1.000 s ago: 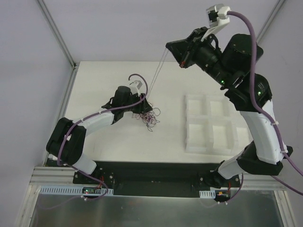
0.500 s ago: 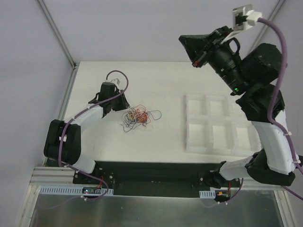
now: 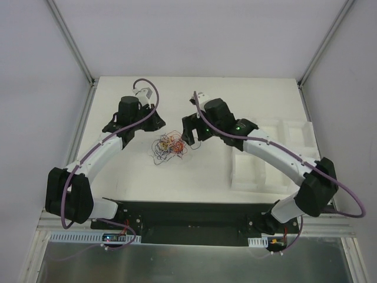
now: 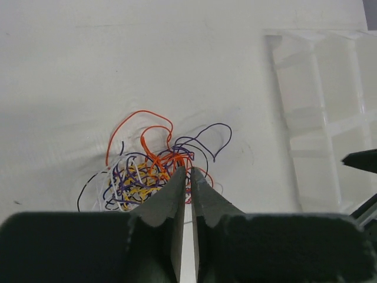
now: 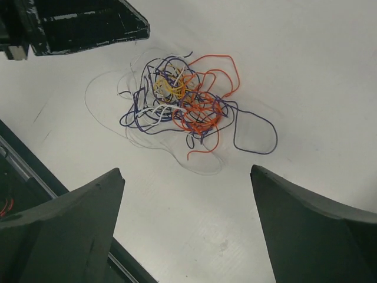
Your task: Untangle the cables
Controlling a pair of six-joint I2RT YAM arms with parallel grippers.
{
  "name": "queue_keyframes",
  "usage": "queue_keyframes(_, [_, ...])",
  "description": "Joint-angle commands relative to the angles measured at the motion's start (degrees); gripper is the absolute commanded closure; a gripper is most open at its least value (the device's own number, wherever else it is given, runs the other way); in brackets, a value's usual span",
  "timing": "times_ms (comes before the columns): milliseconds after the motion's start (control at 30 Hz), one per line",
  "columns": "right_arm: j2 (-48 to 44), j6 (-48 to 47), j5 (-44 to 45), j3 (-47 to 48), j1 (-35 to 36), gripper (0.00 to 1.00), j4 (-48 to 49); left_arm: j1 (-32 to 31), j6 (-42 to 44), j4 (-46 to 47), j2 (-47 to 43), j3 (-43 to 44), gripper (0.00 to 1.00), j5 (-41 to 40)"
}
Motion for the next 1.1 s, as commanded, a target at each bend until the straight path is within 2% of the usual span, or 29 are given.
queue_keyframes(0, [4.4,2.0,-7.8,-0.4,1.1,0.07,10.6,-0.1,-1.3,-2.6,-0.7,3.0,0.85,1.0])
queue_keyframes(100, [8.4,4.7,-8.6,-1.9,4.2,0.07,15.3,0.1,-2.0,-5.4,-3.1,3.7,0.58,-3.2])
queue_keyframes(200, [12.7,7.7,-10.4,-1.7,6.7,0.08,20.0,0.6,-5.0,-8.9,-6.4,3.4,0.43,-8.7])
queue_keyframes(233, [14.2,7.8,-12.0,-1.7,7.5,0.11,21.8,1.9,-6.8,-10.3,-7.8,3.1,0.40,-8.8])
queue_keyframes(300, [16.9,5.8,-13.0,-1.6,9.5,0.15,25.1,4.9,-10.1,-12.0,-10.1,1.3,0.39,-6.2])
queue_keyframes(400, [21.2,2.6,-12.4,0.4,11.2,0.15,27.7,9.9,-12.3,-13.2,-14.1,-2.3,0.39,-1.7])
queue_keyframes(533, [26.4,0.6,-10.4,4.2,11.2,0.16,28.4,13.8,-11.5,-16.1,-19.7,-7.3,0.36,-3.4])
queue_keyframes(667, [30.8,1.4,-13.0,7.9,11.5,0.24,28.2,15.7,-11.0,-19.8,-21.3,-8.7,0.34,-4.4])
queue_keyframes(833, [34.4,3.8,-14.7,9.2,11.8,0.31,29.1,15.9,-11.3,-20.5,-19.6,-9.4,0.34,-2.9])
queue_keyframes(900, [35.2,4.4,-16.2,9.2,11.9,0.33,30.0,15.9,-11.8,-20.6,-18.2,-9.5,0.31,-1.2])
queue_keyframes(1000, [35.5,5.2,-18.5,8.5,11.9,0.42,31.1,16.0,-13.3,-20.8,-16.8,-9.9,0.22,-0.4])
queue_keyframes(1067, [35.2,5.7,-20.0,7.5,11.9,0.53,32.1,16.0,-14.4,-20.8,-16.2,-10.1,0.20,-0.2])
